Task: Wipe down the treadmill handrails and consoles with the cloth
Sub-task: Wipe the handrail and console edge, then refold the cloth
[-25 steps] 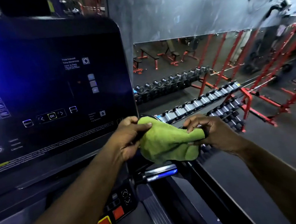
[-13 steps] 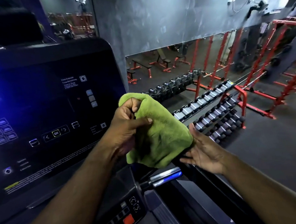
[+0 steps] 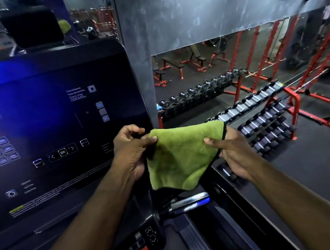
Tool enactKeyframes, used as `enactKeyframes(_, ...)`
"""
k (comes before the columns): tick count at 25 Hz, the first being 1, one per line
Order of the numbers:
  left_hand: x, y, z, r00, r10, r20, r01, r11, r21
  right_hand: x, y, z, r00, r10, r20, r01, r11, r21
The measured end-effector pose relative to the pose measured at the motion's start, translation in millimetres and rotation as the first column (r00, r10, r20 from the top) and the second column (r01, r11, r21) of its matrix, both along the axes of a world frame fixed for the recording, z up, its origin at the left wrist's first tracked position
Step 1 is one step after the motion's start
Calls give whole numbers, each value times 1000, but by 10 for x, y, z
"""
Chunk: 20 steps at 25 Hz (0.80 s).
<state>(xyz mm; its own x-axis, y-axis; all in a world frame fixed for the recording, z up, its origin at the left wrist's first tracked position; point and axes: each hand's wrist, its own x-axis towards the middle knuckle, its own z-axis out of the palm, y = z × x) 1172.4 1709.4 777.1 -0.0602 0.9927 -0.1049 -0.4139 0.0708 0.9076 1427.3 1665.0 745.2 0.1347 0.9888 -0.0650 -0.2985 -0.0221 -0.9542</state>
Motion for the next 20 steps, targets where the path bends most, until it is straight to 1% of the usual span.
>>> enactKeyframes(2,62,83,-83,999,-2,-44,2,1000,-1,126,95,-40,997,-64,39,64,998,4)
enactKeyframes(3,76,122,-113,998,-18,-67,17,1000,-19,186,137,-62,994,-78,70,78,997,7)
enactKeyframes(5,106,205,-129,992,-86,-90,78,993,-86,319,210,-104,991,-106,76,105,994,23)
enactKeyframes(6,115,242,-134,989,-120,-91,109,988,-113,369,251,-120,991,-109,81,106,993,41)
enactKeyframes(7,135,259,-128,985,-142,-101,128,983,-129,398,273,-127,988,-93,121,86,995,58)
enactKeyframes(9,192,275,-155,974,-180,-141,161,977,-137,465,293,-158,966,7,258,-27,997,72)
enactKeyframes(10,221,271,-196,961,-217,-172,194,971,-138,504,304,-183,951,87,296,-113,991,71)
enactKeyframes(11,252,254,-243,934,-267,-236,238,961,-144,534,302,-196,935,172,311,-195,980,44)
enactKeyframes(12,290,239,-286,880,-311,-358,268,949,-164,557,310,-195,911,246,330,-260,965,0)
enactKeyframes(13,329,224,-333,791,-329,-516,281,944,-172,579,319,-170,867,287,408,-298,954,-40)
enactKeyframes(14,366,206,-370,687,-319,-653,297,943,-149,616,334,-132,779,299,551,-310,948,-75)
enactKeyframes(15,391,209,-411,605,-283,-745,308,945,-109,667,365,-86,629,304,716,-307,943,-130)
enactKeyframes(16,409,218,-430,555,-233,-799,308,949,-63,717,398,-34,461,296,837,-273,944,-184)
enactKeyframes(17,419,226,-429,516,-183,-837,297,955,-26,768,424,21,320,272,907,-230,952,-204)
enactKeyframes(18,409,243,-426,477,-152,-865,295,955,-5,825,449,50,246,242,939,-194,961,-196)
enactKeyframes(19,392,248,-408,449,-147,-881,309,951,-1,866,458,54,238,207,949,-166,971,-170)
enactKeyframes(20,371,254,-394,451,-162,-878,325,946,-7,913,465,22,286,173,942,-160,978,-131)
